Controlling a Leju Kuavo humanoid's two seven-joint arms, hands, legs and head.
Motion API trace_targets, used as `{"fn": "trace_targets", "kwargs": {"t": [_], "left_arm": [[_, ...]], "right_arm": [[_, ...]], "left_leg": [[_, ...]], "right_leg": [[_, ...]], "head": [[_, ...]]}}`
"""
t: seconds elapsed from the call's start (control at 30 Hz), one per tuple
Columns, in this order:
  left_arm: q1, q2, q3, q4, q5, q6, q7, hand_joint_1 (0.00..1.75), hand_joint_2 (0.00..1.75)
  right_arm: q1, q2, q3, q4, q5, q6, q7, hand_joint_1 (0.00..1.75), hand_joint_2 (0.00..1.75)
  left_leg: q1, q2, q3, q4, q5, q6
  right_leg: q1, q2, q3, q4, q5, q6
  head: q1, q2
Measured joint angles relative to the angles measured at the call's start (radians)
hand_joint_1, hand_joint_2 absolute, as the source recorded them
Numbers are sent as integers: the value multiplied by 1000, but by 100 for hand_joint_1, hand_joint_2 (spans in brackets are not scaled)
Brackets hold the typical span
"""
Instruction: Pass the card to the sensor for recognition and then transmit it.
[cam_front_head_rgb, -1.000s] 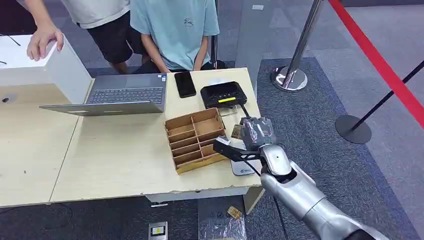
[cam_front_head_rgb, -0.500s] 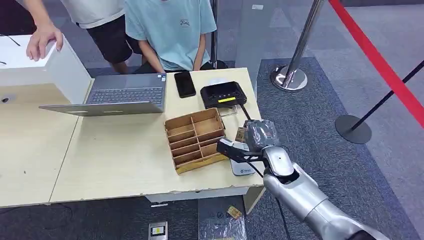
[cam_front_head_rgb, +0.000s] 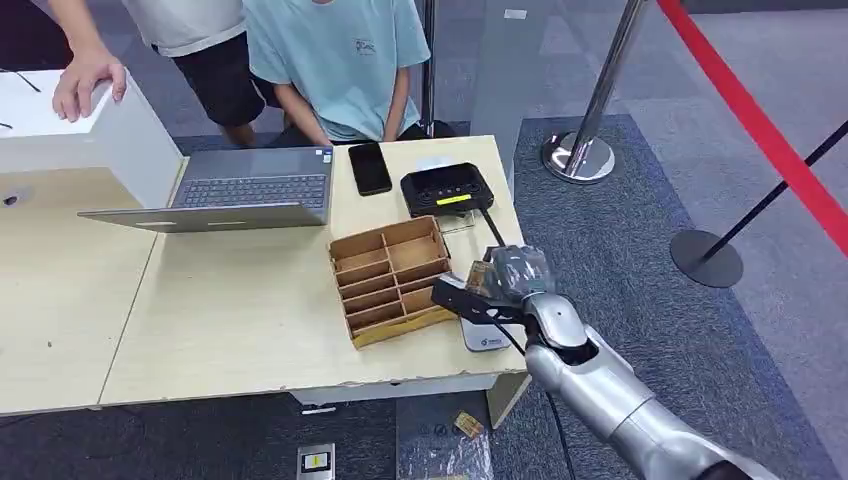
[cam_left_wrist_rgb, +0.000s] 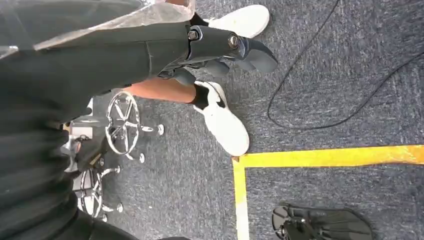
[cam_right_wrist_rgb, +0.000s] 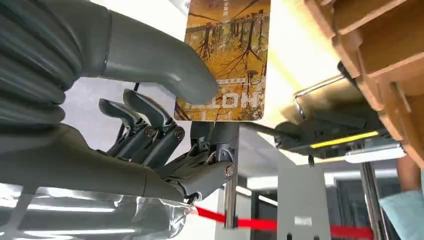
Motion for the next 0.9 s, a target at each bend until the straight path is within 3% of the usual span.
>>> {"fn": "trace_targets", "kwargs": {"t": [0.47, 0.9], "left_arm": [[0, 0, -14, 0, 10, 2, -3, 0, 175], [-2, 2, -29, 0, 8, 3, -3, 0, 175]], "right_arm": [[-6, 0, 10, -3, -92, 63, 16, 175, 175], [-6, 6, 37, 33, -17, 23, 16, 175, 175]], "left_leg": [[0, 0, 0, 0, 0, 0], [0, 0, 0, 0, 0, 0]], "right_leg": [[0, 0, 0, 0, 0, 0], [0, 0, 0, 0, 0, 0]], "head": [[0, 0], [0, 0]]}}
